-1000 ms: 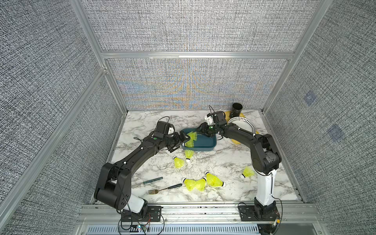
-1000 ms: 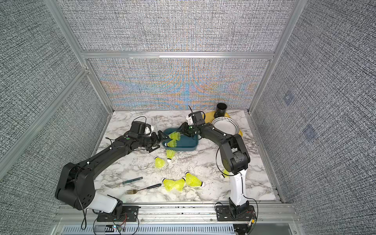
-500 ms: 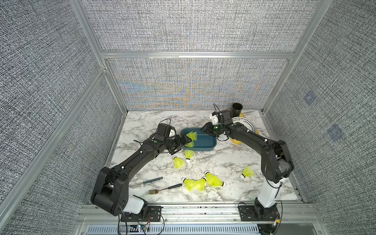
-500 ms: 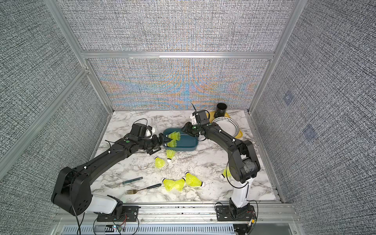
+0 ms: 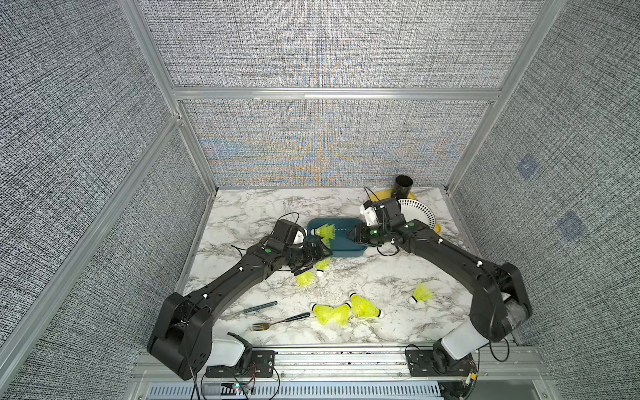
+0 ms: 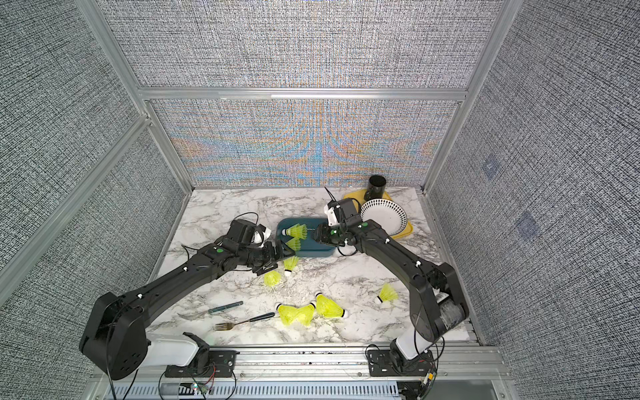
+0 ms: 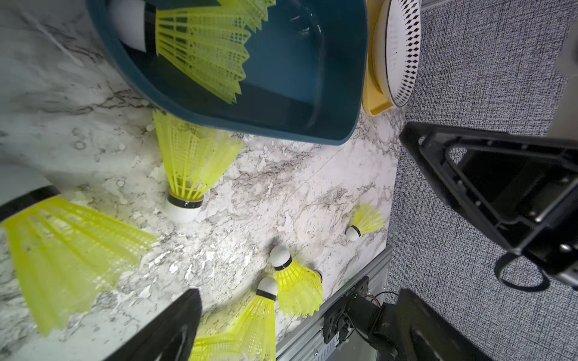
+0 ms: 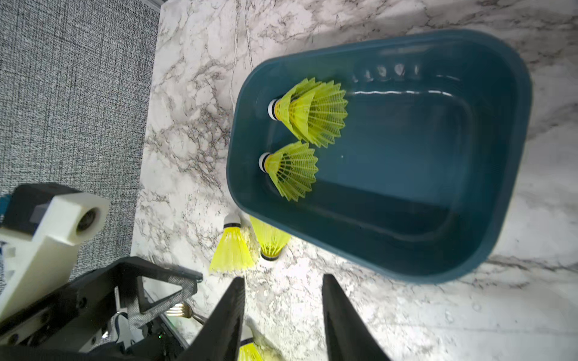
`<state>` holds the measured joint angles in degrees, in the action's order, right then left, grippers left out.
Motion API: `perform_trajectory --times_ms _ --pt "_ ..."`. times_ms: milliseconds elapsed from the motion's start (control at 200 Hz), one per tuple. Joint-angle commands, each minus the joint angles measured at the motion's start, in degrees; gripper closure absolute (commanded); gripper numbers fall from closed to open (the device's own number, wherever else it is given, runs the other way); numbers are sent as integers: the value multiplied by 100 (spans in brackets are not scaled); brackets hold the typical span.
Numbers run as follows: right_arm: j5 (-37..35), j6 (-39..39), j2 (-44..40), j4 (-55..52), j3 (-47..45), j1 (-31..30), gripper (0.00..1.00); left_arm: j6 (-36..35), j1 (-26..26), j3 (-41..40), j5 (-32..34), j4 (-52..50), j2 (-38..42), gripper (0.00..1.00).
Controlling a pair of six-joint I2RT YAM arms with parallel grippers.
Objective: Put the shuttlecocks into the storage box
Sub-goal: Pick up the shuttlecock at the center of the board.
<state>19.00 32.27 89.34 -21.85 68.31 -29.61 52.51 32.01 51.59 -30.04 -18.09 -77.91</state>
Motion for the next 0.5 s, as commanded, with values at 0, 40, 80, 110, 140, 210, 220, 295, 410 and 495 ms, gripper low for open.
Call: perform_trajectory --times_ms 0,40,80,110,140,210,220,295,410,495 --pt "-397 -101 -386 -463 -292 -182 57 -171 101 -57 47 -106 101 0" --pt "-443 -66 -552 -524 -451 -263 57 -180 137 -107 50 -133 149 0" --pt "-478 -22 -702 -575 -599 -350 57 -173 169 -155 55 -134 198 0" --pt "-494 25 -807 -623 -698 -410 57 -167 190 -204 60 -142 250 0" --pt "-496 81 -898 -660 -794 -487 58 -160 208 -247 73 -147 290 0" --pt "-520 259 -1132 -743 -995 -689 59 -129 248 -331 106 -160 411 0" --pt "-523 290 -1159 -756 -1024 -727 59 -132 252 -347 104 -167 422 0" --pt "-516 576 -1393 -849 -1246 -963 59 -110 293 -425 146 -195 530 0" --pt "-459 1091 -1729 -1007 -1619 -1248 61 -83 359 -559 135 -208 664 0" --pt "-490 1391 -1972 -1251 -1751 -1361 61 -98 418 -628 -28 -210 722 0"
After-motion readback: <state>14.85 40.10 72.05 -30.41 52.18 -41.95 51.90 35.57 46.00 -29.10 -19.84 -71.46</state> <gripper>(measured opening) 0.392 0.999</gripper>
